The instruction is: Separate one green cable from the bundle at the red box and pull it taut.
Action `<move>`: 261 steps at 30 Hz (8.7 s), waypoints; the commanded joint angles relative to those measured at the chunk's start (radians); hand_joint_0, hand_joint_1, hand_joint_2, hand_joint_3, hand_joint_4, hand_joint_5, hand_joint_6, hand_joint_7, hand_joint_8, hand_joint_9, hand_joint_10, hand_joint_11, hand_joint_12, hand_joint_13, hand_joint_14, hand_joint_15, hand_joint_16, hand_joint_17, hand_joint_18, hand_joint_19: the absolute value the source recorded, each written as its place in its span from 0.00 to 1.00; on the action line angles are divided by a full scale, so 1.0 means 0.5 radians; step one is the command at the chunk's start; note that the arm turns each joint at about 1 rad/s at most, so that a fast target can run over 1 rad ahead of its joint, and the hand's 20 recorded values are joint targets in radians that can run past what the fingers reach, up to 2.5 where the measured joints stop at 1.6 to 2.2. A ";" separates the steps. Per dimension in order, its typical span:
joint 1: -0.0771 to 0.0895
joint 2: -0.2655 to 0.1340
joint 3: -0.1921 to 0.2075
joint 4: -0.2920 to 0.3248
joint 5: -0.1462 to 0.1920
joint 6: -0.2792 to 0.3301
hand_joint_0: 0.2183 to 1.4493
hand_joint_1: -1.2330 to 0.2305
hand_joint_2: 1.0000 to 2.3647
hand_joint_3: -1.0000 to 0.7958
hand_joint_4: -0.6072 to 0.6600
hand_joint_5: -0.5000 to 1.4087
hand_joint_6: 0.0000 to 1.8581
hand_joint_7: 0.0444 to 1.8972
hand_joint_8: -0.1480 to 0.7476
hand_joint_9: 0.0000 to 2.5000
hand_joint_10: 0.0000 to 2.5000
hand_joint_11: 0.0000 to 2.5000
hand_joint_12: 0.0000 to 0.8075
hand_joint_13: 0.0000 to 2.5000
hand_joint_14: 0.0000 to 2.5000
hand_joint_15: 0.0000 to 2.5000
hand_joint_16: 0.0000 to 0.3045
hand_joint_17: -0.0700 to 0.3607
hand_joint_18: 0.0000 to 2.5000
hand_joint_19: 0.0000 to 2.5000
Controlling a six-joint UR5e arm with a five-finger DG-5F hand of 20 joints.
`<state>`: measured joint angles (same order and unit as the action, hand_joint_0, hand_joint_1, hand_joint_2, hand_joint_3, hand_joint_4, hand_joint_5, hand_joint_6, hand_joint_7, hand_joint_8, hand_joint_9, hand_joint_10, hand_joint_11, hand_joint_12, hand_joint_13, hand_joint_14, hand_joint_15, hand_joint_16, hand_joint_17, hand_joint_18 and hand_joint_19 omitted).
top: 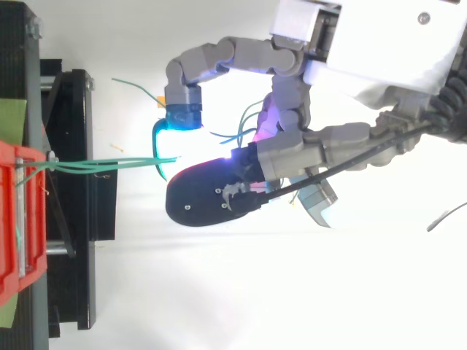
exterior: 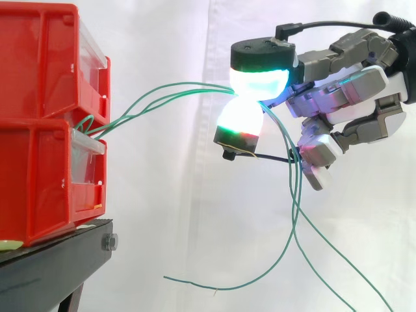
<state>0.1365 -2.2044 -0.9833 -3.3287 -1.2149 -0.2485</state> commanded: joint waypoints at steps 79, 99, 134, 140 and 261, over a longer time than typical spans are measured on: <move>0.003 0.000 0.000 0.003 0.000 -0.025 0.39 0.35 0.00 0.51 0.51 0.34 0.27 0.71 0.42 0.83 0.01 0.20 0.49 0.59 0.01 0.21 0.23 0.52 0.48 0.17; 0.006 0.000 0.000 -0.003 0.000 -0.028 0.23 0.70 0.00 0.28 0.55 0.34 0.27 0.71 0.38 0.83 0.01 0.20 0.46 0.58 0.01 0.22 0.22 0.51 0.46 0.18; 0.006 0.000 0.000 0.003 0.000 -0.040 0.41 0.39 0.01 0.43 0.50 0.34 0.27 0.70 0.40 0.83 0.01 0.24 0.46 0.58 0.01 0.23 0.18 0.45 0.44 0.21; 0.006 0.000 0.003 0.003 0.000 -0.040 0.41 0.39 0.01 0.43 0.50 0.34 0.27 0.70 0.39 0.83 0.01 0.25 0.47 0.58 0.01 0.23 0.18 0.45 0.44 0.21; -0.009 0.368 -0.436 0.206 0.021 -0.853 0.41 0.39 0.01 0.43 0.49 0.34 0.27 0.70 0.38 0.83 0.01 0.24 0.46 0.58 0.01 0.23 0.17 0.44 0.43 0.21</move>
<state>0.1324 -2.0203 -1.2011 -3.2274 -1.2048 -0.6613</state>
